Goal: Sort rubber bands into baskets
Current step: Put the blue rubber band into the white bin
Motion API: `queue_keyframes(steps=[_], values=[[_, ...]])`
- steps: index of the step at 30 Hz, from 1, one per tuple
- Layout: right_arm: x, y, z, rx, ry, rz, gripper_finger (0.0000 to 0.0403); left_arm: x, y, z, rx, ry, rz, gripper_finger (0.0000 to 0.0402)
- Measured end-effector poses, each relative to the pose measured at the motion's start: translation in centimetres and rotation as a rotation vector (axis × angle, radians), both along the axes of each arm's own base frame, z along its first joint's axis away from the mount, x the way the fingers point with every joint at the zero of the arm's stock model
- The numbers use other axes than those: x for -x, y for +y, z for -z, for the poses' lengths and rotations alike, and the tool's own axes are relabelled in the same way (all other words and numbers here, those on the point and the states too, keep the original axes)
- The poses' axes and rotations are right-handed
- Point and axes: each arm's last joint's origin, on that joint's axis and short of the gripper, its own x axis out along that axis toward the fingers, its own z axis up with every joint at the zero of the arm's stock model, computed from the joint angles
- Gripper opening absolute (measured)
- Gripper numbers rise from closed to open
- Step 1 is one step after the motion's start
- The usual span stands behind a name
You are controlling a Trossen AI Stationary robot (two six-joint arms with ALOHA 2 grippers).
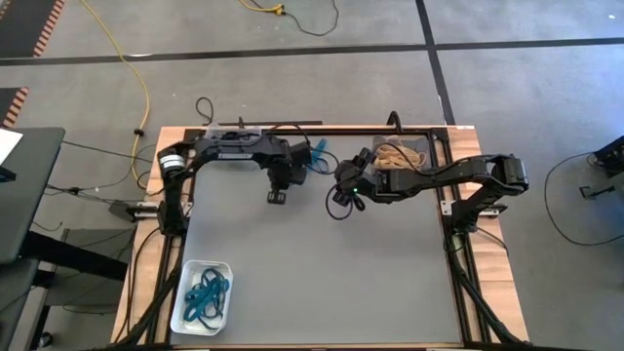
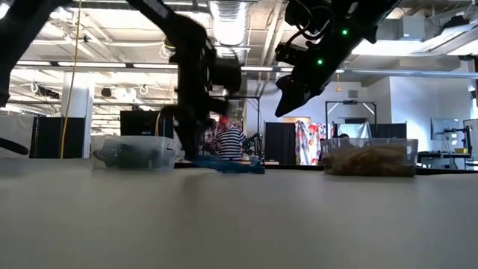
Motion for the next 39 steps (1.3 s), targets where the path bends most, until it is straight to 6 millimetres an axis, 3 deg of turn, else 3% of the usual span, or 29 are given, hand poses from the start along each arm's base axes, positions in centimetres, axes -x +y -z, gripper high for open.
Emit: queue_keyframes(steps=[5,9,16,20,29,39], values=[[0.0,0.0,0.0,0.0,0.002,0.0,0.0282,0.7,-2.4,-4.5,-0.051,-0.047,0.024,0.0],[0.0,0.0,0.0,0.0,0.003,0.0,0.0282,2.8,-3.9,-9.2,-0.101,-0.108,-0.017,0.0],[0.0,0.0,0.0,0.001,-0.001,0.001,0.0282,8.4,-8.1,-16.2,-0.081,-0.252,-0.09,0.0],[0.0,0.0,0.0,-0.01,-0.011,0.005,0.0282,12.3,-10.9,-18.9,-0.043,-0.296,-0.132,0.0],[-0.2,1.5,0.0,-0.046,-0.041,-0.028,0.0282,19.5,-16.3,-21.2,0.137,-0.333,-0.248,0.0],[-0.4,3.4,0.0,-0.059,-0.054,-0.075,0.0282,22.7,-21.3,-19.5,0.278,-0.193,-0.322,0.0]])
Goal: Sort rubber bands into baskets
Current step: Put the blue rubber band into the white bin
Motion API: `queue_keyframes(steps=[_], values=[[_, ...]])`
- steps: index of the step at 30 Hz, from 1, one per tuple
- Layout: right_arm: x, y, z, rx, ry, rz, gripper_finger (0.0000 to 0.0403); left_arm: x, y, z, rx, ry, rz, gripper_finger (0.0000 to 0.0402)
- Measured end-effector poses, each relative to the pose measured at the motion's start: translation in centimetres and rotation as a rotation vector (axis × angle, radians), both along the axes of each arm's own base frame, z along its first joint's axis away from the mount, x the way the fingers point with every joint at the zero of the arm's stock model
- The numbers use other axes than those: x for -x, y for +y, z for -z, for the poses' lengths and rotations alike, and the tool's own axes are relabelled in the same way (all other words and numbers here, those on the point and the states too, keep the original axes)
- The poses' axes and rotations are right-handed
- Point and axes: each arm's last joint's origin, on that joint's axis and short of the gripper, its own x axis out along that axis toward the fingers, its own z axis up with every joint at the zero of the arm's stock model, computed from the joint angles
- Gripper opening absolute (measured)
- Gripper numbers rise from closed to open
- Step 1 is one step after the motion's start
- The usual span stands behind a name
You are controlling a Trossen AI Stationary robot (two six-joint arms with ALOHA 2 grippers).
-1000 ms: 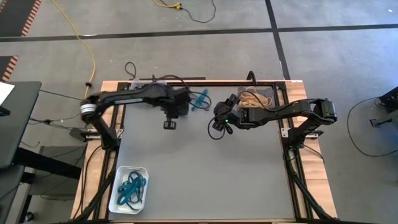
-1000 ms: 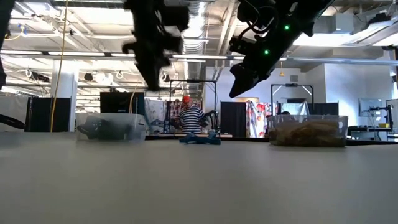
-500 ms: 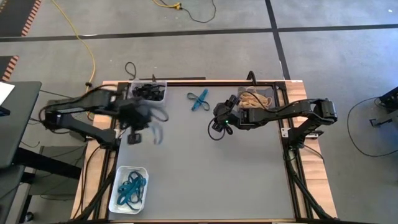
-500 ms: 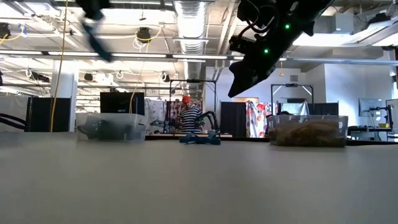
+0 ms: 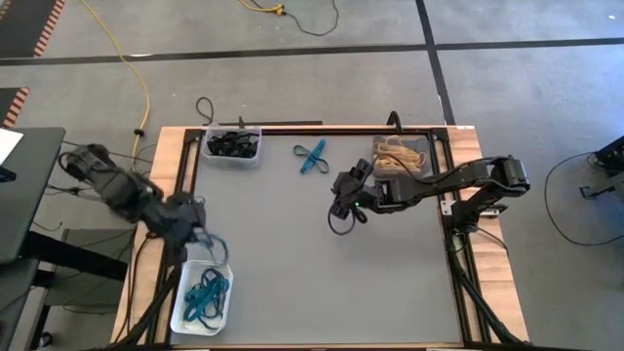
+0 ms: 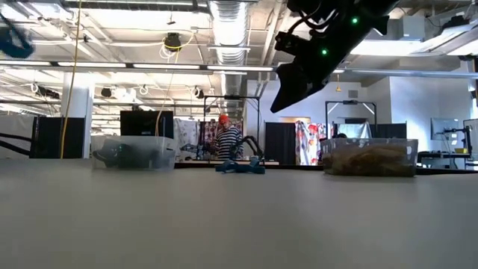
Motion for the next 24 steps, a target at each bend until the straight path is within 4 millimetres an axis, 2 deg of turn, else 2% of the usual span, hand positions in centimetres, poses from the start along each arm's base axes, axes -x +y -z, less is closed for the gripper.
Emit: queue_keyframes(steps=[15,24], values=[[0.0,0.0,0.0,-0.004,-0.006,0.006,0.0282,-0.7,-9.3,4.5,0.017,0.147,0.1,0.0],[0.0,0.2,0.0,-0.018,-0.02,0.015,0.0282,-1.4,-13.3,7.6,-0.031,0.28,0.093,0.0]])
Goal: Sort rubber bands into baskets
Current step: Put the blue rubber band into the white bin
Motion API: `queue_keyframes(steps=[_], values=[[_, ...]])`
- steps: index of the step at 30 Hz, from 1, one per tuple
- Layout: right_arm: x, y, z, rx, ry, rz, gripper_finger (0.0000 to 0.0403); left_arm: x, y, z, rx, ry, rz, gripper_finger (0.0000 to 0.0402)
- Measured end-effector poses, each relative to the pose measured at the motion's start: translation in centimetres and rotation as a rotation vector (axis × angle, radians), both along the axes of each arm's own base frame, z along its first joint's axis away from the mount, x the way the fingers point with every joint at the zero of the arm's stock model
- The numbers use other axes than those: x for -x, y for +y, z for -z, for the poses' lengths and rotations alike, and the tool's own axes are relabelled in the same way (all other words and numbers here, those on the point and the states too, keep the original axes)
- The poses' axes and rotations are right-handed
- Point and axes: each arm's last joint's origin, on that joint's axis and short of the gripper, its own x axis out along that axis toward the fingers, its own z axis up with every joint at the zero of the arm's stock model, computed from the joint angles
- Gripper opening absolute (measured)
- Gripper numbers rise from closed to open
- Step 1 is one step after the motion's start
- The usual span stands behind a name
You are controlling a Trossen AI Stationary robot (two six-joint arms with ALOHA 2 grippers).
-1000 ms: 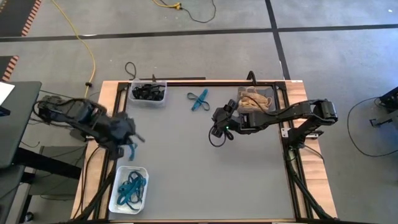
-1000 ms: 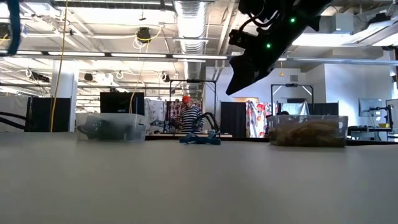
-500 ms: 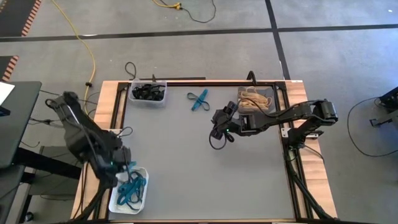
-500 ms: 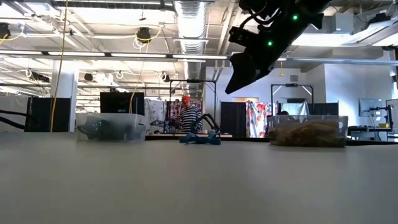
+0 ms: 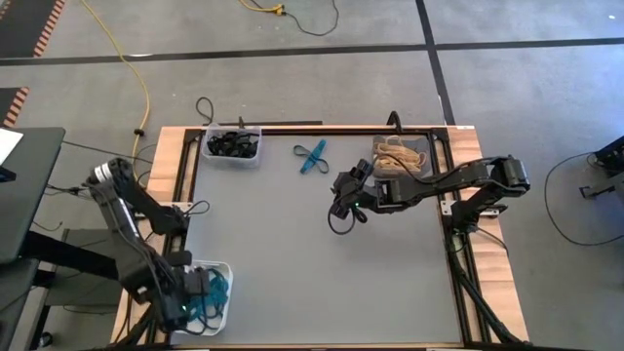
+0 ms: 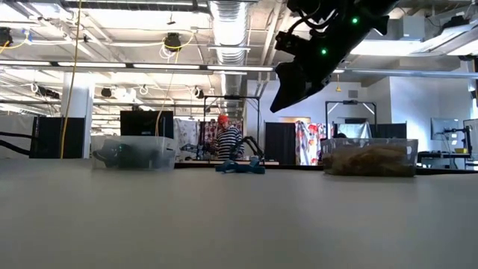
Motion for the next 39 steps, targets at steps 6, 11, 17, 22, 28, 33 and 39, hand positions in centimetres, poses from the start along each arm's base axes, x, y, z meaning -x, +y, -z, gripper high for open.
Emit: queue_keyframes(steps=[6,11,17,22,28,33,39], values=[[0.0,0.3,0.0,-0.001,-0.001,-0.01,0.0282,-0.6,-1.1,1.6,-0.06,0.044,-0.044,0.0002],[0.0,0.3,0.0,-0.003,-0.003,-0.006,0.0282,-0.6,-1.7,2.3,-0.073,0.092,-0.045,0.0022],[0.0,0.3,0.0,-0.004,-0.003,-0.007,0.0282,-0.3,-2.2,3.2,-0.108,0.18,-0.029,0.007],[0.0,0.3,0.0,-0.005,-0.005,-0.005,0.0282,-0.5,-2.3,3.6,-0.136,0.178,-0.024,0.0134],[0.0,0.3,0.0,-0.006,-0.005,-0.005,0.0282,-0.7,-2.2,3.6,-0.146,0.159,-0.018,0.0205],[0.0,0.3,0.0,-0.006,-0.005,-0.005,0.0282,-1.1,-2.0,3.7,-0.193,0.071,0.052,0.0221],[0.0,0.1,0.0,0.0,0.0,-0.003,0.0282,-3.5,-0.3,3.6,-0.399,-0.184,0.2,0.0222]])
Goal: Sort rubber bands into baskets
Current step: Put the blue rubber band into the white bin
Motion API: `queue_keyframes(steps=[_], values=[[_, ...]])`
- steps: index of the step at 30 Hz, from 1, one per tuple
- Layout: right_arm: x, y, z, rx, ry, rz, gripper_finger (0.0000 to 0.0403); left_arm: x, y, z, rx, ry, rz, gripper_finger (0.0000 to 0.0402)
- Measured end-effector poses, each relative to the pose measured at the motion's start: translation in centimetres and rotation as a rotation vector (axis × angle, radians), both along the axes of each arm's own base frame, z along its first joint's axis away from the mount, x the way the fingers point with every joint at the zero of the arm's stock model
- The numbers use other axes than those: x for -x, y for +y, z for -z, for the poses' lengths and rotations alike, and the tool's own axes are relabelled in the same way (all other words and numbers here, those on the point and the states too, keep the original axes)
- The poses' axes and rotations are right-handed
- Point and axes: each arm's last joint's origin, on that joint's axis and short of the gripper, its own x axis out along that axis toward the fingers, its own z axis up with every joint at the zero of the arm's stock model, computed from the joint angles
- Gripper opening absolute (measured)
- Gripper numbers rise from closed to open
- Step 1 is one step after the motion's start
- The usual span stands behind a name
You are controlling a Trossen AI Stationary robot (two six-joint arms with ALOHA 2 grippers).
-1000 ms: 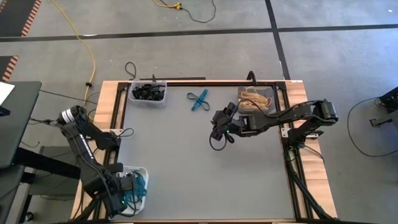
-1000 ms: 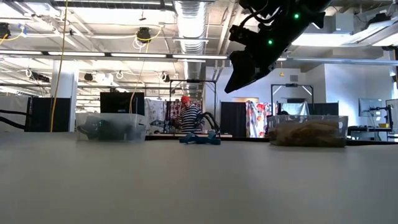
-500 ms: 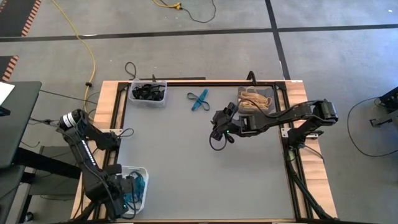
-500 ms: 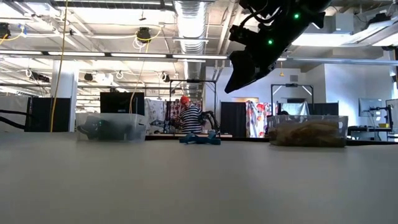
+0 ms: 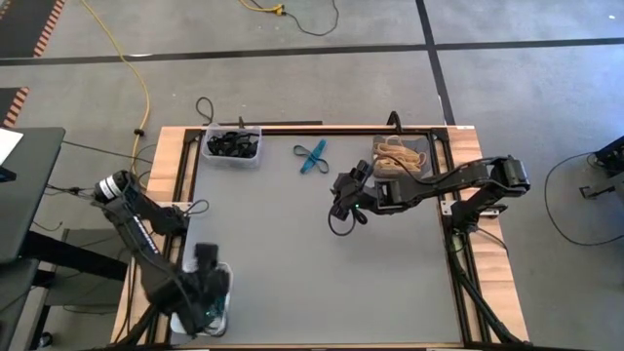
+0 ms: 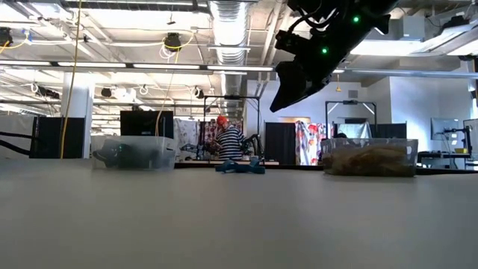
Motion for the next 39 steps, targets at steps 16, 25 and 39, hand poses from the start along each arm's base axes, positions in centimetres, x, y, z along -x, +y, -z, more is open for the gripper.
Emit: queue_keyframes(steps=[16,25,39], values=[[0.1,-1.8,0.1,-0.003,0.001,0.06,0.0282,-10.3,15.2,-2.4,-1.013,-0.538,-0.341,0.0222],[0.2,-2.8,0.1,0.004,0.011,0.086,0.0282,-12.3,25.3,-2.0,-0.936,-0.248,-0.551,0.0222],[0.7,-3.7,0.5,-0.001,0.066,0.115,0.0282,-15.1,34.7,-3.6,-0.393,-0.559,-0.322,0.0222]])
